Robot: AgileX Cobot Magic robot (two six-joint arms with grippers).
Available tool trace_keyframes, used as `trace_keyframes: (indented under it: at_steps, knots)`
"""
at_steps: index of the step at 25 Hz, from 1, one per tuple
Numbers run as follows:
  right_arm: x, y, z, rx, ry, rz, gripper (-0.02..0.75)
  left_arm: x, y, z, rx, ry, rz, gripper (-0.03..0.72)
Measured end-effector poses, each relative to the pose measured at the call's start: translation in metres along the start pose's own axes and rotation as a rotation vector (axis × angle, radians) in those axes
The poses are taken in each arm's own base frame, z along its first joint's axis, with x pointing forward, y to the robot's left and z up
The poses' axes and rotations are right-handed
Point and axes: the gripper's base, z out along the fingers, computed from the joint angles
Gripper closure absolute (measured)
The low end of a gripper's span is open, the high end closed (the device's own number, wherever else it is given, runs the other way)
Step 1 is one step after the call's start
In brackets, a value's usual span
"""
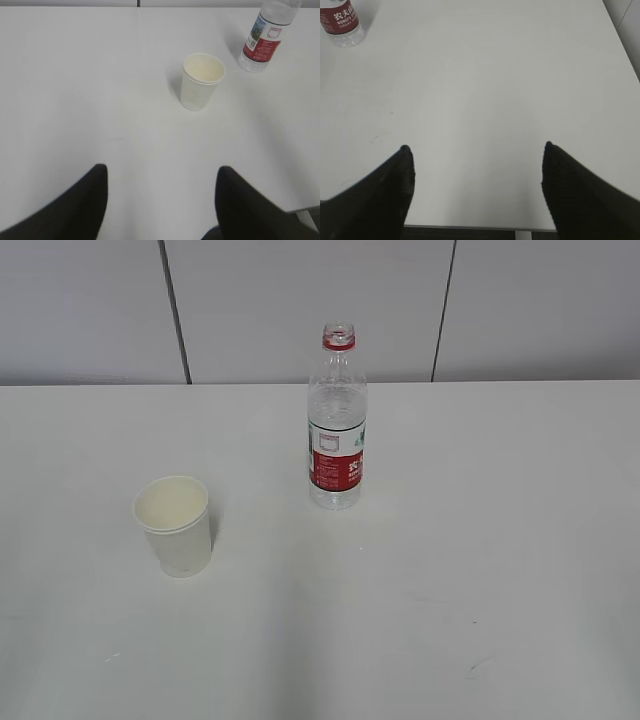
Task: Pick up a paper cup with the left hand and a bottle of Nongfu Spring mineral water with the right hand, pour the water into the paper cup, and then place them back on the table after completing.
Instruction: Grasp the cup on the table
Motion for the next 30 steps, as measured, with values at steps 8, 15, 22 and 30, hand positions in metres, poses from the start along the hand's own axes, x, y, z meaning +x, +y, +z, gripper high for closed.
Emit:
trace_keyframes:
  at_steps: [8,15,22,30]
  knots:
    - [0.0,0.0,0.0,0.0,0.0,0.0,0.15,0.0,0.0,0.0,-0.002,0.0,0.001,0.263]
    - [-0.001,0.0,-0.001,0.001,-0.013,-0.029,0.15,-0.003,0.0,-0.002,-0.007,-0.024,0.005,0.264]
    - [-0.035,0.004,0.002,-0.035,-0.259,-0.127,0.15,-0.027,-0.001,0.002,0.004,-0.268,0.024,0.263]
    - [-0.079,0.015,0.041,-0.148,-0.396,-0.185,0.15,-0.06,0.001,0.053,-0.007,-0.36,0.045,0.263]
